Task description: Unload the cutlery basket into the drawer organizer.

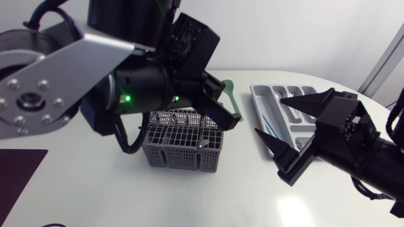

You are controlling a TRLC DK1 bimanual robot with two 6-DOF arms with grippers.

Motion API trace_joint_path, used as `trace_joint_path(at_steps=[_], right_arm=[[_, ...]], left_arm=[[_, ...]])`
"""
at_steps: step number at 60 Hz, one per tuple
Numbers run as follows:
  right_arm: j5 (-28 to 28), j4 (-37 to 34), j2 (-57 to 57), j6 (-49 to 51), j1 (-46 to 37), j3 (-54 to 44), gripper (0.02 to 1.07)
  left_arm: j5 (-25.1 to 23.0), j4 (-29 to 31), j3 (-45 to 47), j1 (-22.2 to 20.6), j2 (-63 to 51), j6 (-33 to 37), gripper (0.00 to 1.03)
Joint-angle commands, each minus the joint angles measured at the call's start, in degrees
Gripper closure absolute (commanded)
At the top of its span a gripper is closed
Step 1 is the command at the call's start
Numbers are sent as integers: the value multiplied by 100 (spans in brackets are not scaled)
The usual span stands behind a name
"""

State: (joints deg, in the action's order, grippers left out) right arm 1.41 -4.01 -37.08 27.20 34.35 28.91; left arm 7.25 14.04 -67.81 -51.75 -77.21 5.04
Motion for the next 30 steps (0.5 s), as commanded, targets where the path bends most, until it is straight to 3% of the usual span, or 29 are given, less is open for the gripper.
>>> trace_joint_path(at_steps=[1, 15, 30], right_arm=[[413, 199, -45, -4, 441, -131, 12], [1221, 770, -396, 154, 898, -52, 22], [1801, 1394, -906, 277, 1039, -17, 52]], left_arm=[[-294, 187, -426, 130, -347, -530, 93], [-892, 617, -1015, 279, -910, -1075, 93], [-1032, 626, -1235, 226, -1024, -1339, 93]])
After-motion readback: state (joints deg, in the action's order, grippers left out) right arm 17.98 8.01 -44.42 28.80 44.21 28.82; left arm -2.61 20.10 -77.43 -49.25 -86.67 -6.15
